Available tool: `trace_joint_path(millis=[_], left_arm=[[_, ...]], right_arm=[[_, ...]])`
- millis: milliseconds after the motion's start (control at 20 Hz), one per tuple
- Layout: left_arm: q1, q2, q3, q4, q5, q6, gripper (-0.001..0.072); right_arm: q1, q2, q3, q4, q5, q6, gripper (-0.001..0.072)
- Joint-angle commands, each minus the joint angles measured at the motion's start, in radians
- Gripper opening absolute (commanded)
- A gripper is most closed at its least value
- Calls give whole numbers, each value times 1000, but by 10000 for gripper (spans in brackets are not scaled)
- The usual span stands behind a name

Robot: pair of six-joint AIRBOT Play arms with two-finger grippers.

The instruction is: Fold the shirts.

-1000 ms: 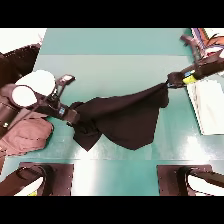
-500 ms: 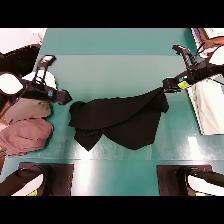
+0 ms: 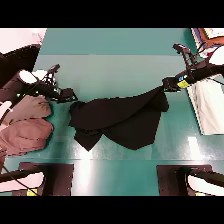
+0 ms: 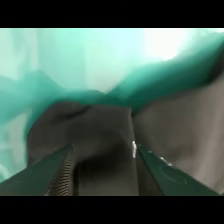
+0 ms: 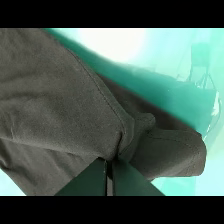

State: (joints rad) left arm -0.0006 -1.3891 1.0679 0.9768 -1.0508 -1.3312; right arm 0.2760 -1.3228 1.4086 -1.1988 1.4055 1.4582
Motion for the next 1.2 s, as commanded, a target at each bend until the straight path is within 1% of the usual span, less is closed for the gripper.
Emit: trace_joint_path(millis=[0,250,500,900,950,1000,1050,1150], left_arm=[[6,-76,2,-29,19,24,463],[9,-79,2,78,24,24,463],[10,-77,37,180,-34,31,463],[10,-106,35,188,-53,30,460],[10,-106,35,179,-55,30,348],[10,-106,35,170,-58,30,143],[10,-103,36,166,-58,30,28],[10,-84,62,171,-77,30,28]], right_arm=[[1,0,0,0,0,0,17],[1,0,0,0,1,0,17],[1,0,0,0,1,0,17],[1,0,-1,0,0,0,17],[1,0,0,0,0,0,17],[1,0,0,0,-1,0,17],[1,0,0,0,-2,0,17],[-5,3,10,-1,5,0,17]])
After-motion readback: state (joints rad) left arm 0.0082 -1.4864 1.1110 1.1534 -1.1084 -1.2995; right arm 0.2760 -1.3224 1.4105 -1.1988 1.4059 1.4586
